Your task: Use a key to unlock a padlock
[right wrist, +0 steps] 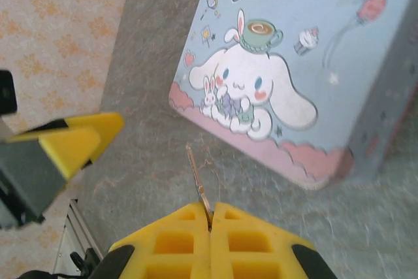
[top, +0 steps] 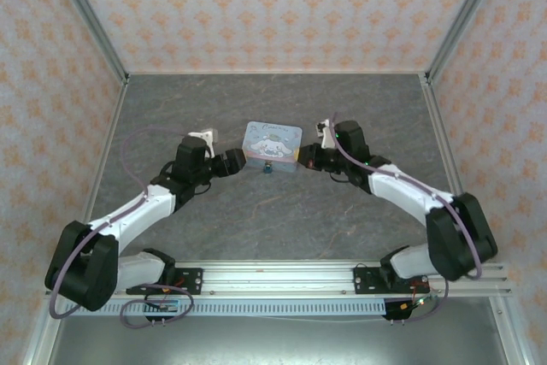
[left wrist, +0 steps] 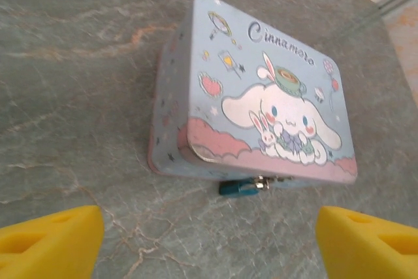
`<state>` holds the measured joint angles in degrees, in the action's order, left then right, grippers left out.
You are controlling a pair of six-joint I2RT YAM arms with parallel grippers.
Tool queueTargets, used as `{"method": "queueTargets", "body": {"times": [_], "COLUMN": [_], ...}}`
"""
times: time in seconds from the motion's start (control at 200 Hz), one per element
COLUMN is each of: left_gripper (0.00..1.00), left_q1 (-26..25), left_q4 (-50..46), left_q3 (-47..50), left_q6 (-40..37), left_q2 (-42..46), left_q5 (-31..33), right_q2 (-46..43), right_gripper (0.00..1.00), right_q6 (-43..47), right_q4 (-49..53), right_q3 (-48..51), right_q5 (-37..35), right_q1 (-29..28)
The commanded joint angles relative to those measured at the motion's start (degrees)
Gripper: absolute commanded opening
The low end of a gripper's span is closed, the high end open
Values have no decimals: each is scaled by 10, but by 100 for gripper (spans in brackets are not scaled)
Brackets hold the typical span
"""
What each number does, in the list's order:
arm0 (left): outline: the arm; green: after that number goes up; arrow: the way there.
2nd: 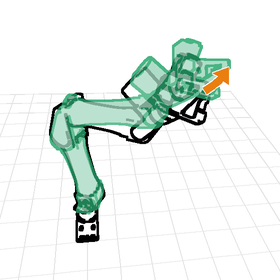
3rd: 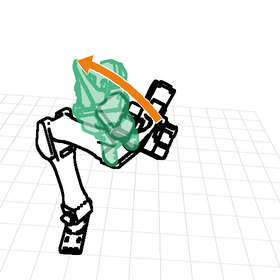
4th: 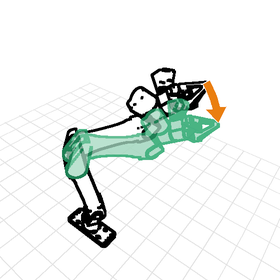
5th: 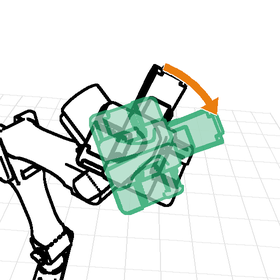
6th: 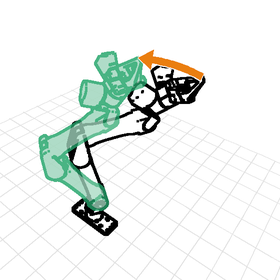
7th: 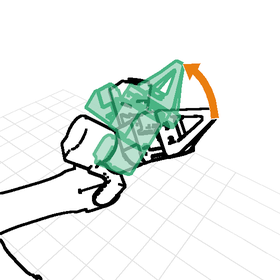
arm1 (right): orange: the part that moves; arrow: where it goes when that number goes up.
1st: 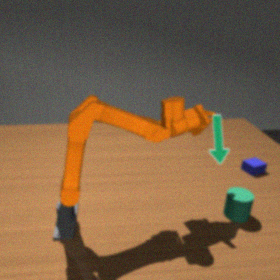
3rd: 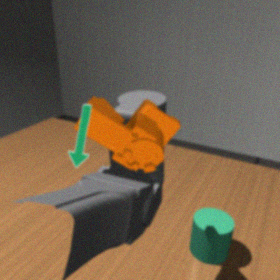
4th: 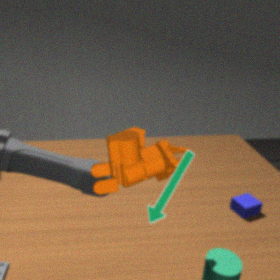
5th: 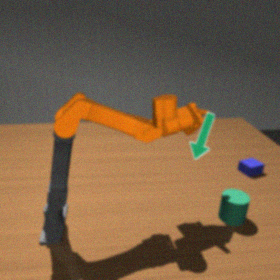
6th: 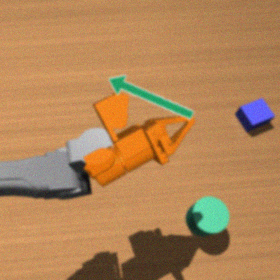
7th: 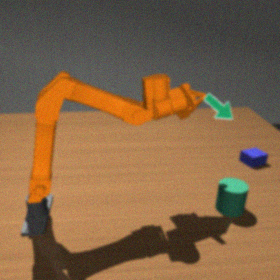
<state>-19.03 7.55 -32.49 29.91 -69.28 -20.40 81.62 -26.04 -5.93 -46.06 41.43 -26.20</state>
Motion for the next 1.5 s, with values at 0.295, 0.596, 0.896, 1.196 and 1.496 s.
{"method": "queueTargets", "body": {"times": [0.295,0.596,0.896,1.196,1.496], "left_gripper": [81,74,70,65,64], "left_q1": [-67,-99,-101,-101,-101], "left_q4": [170,209,238,260,250], "left_q3": [39,16,0,-11,-10], "left_q6": [-11,-13,-17,-25,-45], "left_q2": [-74,-146,-194,-240,-254], "left_q5": [-62,-42,-33,-18,29], "right_q2": [189,237,246,248,247], "right_gripper": [0,0,0,0,0], "right_q6": [-12,-10,-35,-54,-49], "right_q4": [-49,1,2,-19,-18], "right_q3": [-145,-147,-110,-99,-101], "right_q5": [14,-19,-35,-38,-37], "right_q1": [-1,-9,-31,-46,-49]}}
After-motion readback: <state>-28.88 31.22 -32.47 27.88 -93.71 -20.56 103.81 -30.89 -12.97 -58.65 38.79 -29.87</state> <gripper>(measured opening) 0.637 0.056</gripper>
